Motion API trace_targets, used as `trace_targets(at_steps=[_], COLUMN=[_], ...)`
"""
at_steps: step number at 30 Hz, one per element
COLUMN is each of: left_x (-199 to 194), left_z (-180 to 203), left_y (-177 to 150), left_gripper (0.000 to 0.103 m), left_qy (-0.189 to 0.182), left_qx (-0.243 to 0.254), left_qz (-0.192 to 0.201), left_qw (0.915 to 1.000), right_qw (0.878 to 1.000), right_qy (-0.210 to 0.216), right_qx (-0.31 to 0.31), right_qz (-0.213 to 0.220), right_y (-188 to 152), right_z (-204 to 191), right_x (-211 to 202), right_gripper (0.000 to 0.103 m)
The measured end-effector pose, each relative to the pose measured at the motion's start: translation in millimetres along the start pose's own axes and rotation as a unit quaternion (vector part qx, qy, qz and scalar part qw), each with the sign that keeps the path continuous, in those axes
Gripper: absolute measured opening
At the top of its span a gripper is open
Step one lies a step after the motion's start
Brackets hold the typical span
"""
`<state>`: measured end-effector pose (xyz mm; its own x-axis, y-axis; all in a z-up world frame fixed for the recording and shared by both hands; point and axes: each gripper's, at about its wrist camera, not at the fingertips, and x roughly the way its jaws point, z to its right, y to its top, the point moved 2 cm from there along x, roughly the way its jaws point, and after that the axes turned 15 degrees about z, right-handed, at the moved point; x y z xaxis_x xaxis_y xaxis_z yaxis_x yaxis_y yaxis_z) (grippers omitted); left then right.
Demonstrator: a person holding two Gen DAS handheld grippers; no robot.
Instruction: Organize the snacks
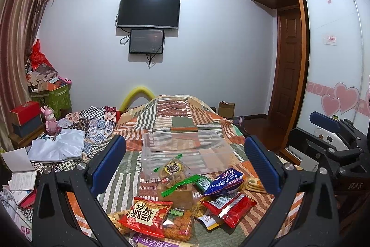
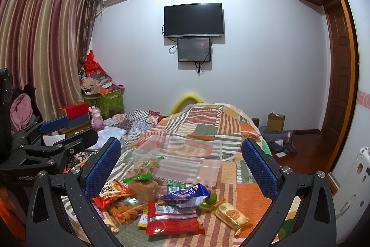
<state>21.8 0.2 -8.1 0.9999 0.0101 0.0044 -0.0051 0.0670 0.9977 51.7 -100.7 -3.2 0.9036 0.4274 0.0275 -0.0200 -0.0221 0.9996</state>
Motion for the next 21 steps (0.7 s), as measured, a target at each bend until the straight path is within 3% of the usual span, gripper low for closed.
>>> trace_targets(at_steps=[21], left_x=[0.2], left_z=[0.0], left_y=[-1.4], left_gripper=[0.103], left_qy=[-0.003], left_qx=[0.000], left_qz=[-0.004], left_qw=[1.0000], right_qw=[1.000], right_qy=[0.000], right_qx=[0.002], right_qz=[0.000], right_y=[0.2], right_z=[-1.2], right_x=[-0.8], right_gripper=[0.103])
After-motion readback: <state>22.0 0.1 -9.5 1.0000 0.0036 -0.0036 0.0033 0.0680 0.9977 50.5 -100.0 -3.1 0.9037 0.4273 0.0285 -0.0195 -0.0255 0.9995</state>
